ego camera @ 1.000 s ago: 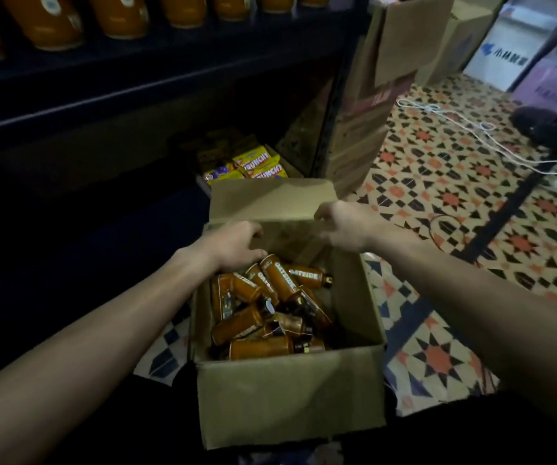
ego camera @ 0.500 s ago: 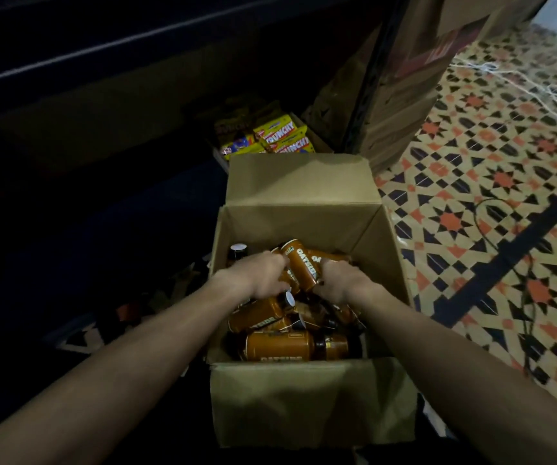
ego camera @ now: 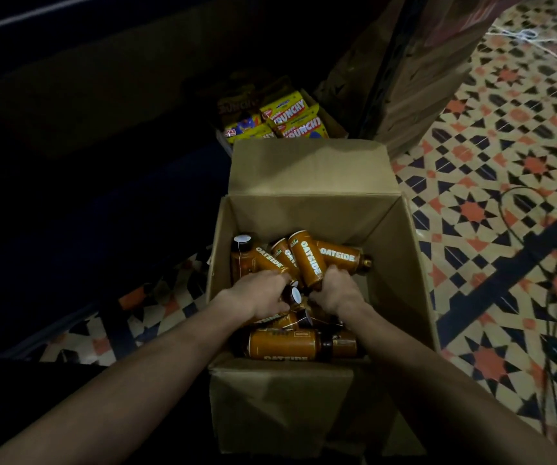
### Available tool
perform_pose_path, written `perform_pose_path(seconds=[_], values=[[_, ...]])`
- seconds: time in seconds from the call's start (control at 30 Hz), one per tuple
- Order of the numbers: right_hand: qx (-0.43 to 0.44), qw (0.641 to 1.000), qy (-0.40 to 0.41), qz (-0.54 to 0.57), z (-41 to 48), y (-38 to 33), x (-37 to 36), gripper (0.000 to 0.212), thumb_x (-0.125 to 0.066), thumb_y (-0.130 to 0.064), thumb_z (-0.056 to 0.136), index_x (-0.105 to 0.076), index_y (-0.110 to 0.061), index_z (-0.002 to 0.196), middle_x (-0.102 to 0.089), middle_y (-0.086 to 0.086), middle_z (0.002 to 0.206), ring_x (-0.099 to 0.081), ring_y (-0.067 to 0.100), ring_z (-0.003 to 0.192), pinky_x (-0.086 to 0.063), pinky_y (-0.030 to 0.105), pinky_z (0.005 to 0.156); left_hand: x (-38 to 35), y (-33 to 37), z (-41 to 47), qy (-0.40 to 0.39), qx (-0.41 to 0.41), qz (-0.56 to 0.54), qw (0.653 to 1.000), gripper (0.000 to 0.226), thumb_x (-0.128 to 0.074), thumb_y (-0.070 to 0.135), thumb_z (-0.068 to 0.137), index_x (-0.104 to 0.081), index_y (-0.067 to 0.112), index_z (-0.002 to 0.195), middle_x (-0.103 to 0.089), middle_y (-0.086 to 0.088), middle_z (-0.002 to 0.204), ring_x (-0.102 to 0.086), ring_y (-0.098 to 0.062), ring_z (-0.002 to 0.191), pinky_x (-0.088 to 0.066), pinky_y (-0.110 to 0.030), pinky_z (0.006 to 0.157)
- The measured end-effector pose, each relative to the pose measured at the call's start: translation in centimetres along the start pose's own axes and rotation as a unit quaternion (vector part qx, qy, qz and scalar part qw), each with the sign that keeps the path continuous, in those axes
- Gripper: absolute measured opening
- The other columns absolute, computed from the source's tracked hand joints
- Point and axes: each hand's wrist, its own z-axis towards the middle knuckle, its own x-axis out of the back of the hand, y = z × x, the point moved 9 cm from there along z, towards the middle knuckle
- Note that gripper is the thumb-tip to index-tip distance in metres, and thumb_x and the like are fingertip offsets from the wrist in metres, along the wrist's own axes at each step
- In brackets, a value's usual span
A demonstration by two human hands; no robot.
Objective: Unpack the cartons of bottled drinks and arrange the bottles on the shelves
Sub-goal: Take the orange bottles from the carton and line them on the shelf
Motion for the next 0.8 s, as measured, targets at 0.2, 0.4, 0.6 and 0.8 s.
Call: perform_pose_path(seconds=[0.2,0.4,0.6,0.8], values=[[0.009,0.999,0.021,0.036,-0.4,-0.1,1.5,0.059,-0.078,-0.032,0.087,-0.052,-0.012,0.136,-0.061,0.010,0.132,-0.059,0.027,0.124,-0.048,0.043,0.107,-1.0,0.2,0.5,-0.001,-0.017,0.039,0.999,0.072,-0.067,0.044,0.089,-0.032,0.032,0.151,-0.034,-0.006,0.151,-0.033,-0.029,0.139,-0.037,-0.047,0.110],[0.072,0.990,0.110,0.056,-2.1,0.0,3.4,0.056,-0.072,-0.031,0.091,-0.049,-0.012,0.138,-0.059,0.012,0.136,-0.058,0.029,0.127,-0.050,0.044,0.105,-0.1,-0.5,-0.2,0.026,-0.014,-0.014,0.999,0.061,-0.077,0.034,0.082,-0.052,0.025,0.138,-0.054,-0.001,0.138,-0.050,-0.023,0.128,-0.045,-0.042,0.103],[0.170,0.960,0.215,0.059,-4.1,-2.3,6.8,0.041,-0.067,-0.032,0.095,-0.053,-0.016,0.130,-0.061,0.006,0.125,-0.061,0.024,0.117,-0.055,0.046,0.097,1.5,-1.4,-2.2,0.064,0.002,0.017,0.998,0.052,-0.077,0.037,0.081,-0.061,0.018,0.127,-0.066,-0.002,0.121,-0.061,-0.021,0.111,-0.052,-0.038,0.093],[0.239,0.933,0.265,0.042,-6.4,-5.1,9.4,0.049,-0.067,-0.029,0.096,-0.052,-0.014,0.141,-0.060,0.008,0.132,-0.053,0.024,0.126,-0.047,0.040,0.104,6.0,0.0,-5.8,0.163,-0.039,-0.047,0.985,0.044,-0.075,0.042,0.083,-0.064,0.025,0.122,-0.069,0.007,0.101,-0.064,-0.013,0.094,-0.054,-0.035,0.084]])
